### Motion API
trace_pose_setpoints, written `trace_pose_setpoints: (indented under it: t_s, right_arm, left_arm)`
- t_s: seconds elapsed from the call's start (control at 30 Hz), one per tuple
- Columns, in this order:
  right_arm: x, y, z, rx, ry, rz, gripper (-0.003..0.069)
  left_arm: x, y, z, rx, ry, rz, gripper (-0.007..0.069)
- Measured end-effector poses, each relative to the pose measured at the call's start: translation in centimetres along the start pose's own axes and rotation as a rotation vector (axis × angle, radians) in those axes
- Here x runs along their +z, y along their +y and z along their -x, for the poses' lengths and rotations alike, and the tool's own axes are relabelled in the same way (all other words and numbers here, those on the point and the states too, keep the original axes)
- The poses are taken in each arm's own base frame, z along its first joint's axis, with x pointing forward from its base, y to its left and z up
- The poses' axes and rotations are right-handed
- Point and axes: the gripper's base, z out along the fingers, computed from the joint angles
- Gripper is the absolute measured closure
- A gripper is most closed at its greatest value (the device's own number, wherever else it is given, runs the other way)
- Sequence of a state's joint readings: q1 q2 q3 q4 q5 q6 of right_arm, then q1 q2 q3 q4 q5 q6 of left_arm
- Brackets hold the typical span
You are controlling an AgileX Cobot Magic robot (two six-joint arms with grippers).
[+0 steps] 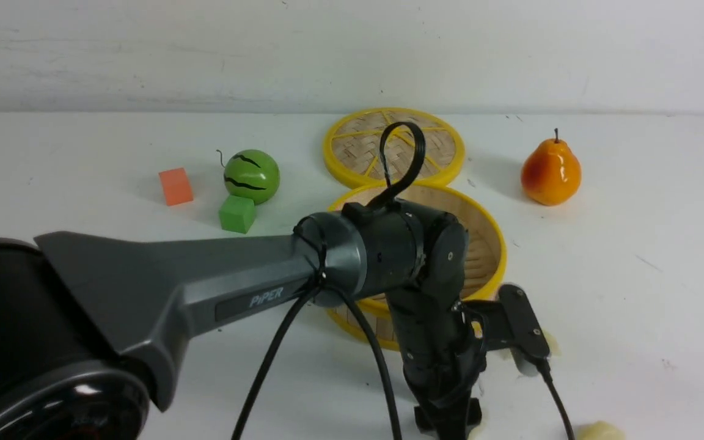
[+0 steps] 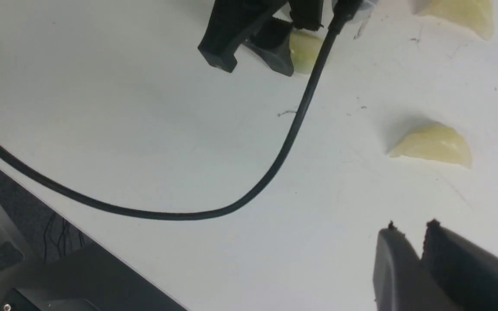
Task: Put the dumplings into the steamer on the white table.
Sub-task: 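Reach for and grasp a dumpling on the table with the left gripper, then place the dumpling into the bamboo steamer basket with the left gripper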
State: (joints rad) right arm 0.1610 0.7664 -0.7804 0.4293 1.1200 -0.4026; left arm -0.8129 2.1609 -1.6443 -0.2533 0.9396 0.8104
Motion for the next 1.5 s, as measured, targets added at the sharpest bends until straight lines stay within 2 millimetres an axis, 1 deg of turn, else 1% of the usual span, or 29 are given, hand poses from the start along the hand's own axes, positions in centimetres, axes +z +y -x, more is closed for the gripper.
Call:
trace_pose_setpoints:
  t_s: [0.1, 0.13, 0.17, 0.23, 0.3, 0.37, 0.4, 0.5, 0.57, 0.6, 0.63, 0.67, 0.73, 0.77, 0.8, 0.83, 0.9, 0.93, 1.0, 1.07, 1.17, 1.3, 1.43, 1.5]
  right_arm:
    - [0.0, 0.0, 0.1, 0.0, -0.006, -0.002, 0.0554]
    - [0.0, 0.0, 0.1, 0.0, -0.008, -0.003, 0.0553]
    - [0.0, 0.0, 0.1, 0.0, -0.008, -0.003, 0.0553]
    - [0.0, 0.0, 0.1, 0.0, -0.01, -0.003, 0.0552]
    - [0.0, 0.0, 0.1, 0.0, -0.014, -0.005, 0.0549]
    - [0.0, -0.1, 0.2, 0.0, -0.018, -0.007, 0.0547]
    - [0.0, -0.1, 0.2, 0.001, -0.021, -0.007, 0.0545]
    - [0.0, -0.1, 0.2, 0.001, -0.026, -0.008, 0.0545]
    - [0.0, -0.1, 0.3, 0.002, -0.03, -0.008, 0.0545]
    - [0.0, -0.1, 0.3, 0.002, -0.03, -0.008, 0.0545]
    - [0.0, -0.1, 0.3, 0.002, -0.03, -0.008, 0.0545]
    - [0.0, -0.1, 0.3, 0.002, -0.03, -0.008, 0.0545]
    - [0.0, -0.1, 0.3, 0.002, -0.03, -0.008, 0.0543]
    - [0.0, -0.1, 0.3, 0.002, -0.03, -0.008, 0.0542]
    - [0.0, -0.1, 0.3, 0.002, -0.03, -0.008, 0.0541]
    - [0.0, -0.1, 0.3, 0.004, -0.032, -0.006, 0.054]
    - [0.0, -0.1, 0.3, 0.004, -0.036, -0.007, 0.0539]
    - [0.0, -0.1, 0.4, 0.004, -0.043, -0.01, 0.0537]
    - [0.0, -0.1, 0.5, 0.004, -0.053, -0.014, 0.0535]
    - [0.0, -0.2, 0.6, 0.004, -0.071, -0.022, 0.0534]
    - [0.1, -0.4, 1.0, 0.007, -0.096, -0.034, 0.0534]
    - [0.6, -0.8, 1.5, 0.017, -0.103, -0.043, 0.0534]
    - [2.0, -1.7, 2.6, 0.036, -0.055, -0.045, 0.0546]
    - [2.6, -2.3, 3.7, 0.032, -0.017, -0.056, 0.0575]
  left_arm:
    - [0.1, 0.0, -0.1, -0.009, 0.01, -0.007, 0.0309]
    - [0.0, 0.0, -0.1, -0.032, 0.022, -0.01, 0.0366]
    - [-0.1, 0.0, -0.1, -0.059, 0.027, -0.01, 0.0389]
    - [-0.3, 0.0, 0.0, -0.081, 0.036, -0.013, 0.0386]
    - [-1.2, 0.0, 0.1, -0.13, 0.079, -0.025, 0.0384]
    - [-2.8, 0.4, 0.9, -0.171, 0.079, -0.009, 0.0385]
    - [-4.4, 0.7, 1.6, -0.195, 0.062, 0.019, 0.0385]
    - [-8.3, 1.6, 2.7, -0.294, 0.008, 0.118, 0.0385]
    - [-11.5, 3.0, 3.2, -0.403, -0.069, 0.204, 0.0385]
    - [-13.2, 4.0, 3.0, -0.482, -0.115, 0.25, 0.0385]
    - [-13.7, 4.3, 3.1, -0.496, -0.129, 0.26, 0.0385]
    - [-15.0, 5.7, 2.2, -0.608, -0.173, 0.296, 0.0385]
    - [-16.3, 8.2, 0.5, -0.778, -0.236, 0.334, 0.0385]
    - [-16.5, 9.2, -0.3, -0.844, -0.257, 0.346, 0.0385]
    - [-16.5, 10.2, -1.1, -0.905, -0.273, 0.354, 0.0385]
    - [-16.2, 11.8, -2.6, -1.0, -0.283, 0.362, 0.0385]
    - [-15.6, 13.1, -3.8, -1.064, -0.282, 0.365, 0.0385]
    - [-14.6, 14.4, -5.1, -1.117, -0.267, 0.364, 0.0385]
    - [-13.0, 15.6, -6.2, -1.155, -0.237, 0.359, 0.0385]
    - [-11.5, 16.2, -6.7, -1.17, -0.215, 0.349, 0.0385]
    - [-9.7, 16.8, -6.8, -1.178, -0.213, 0.334, 0.0385]
    - [-8.8, 17.1, -6.5, -1.182, -0.245, 0.325, 0.0385]
    - [-7.6, 17.4, -6.6, -1.193, -0.239, 0.311, 0.0323]
    - [-7.2, 17.3, -6.8, -1.2, -0.218, 0.294, 0.0284]
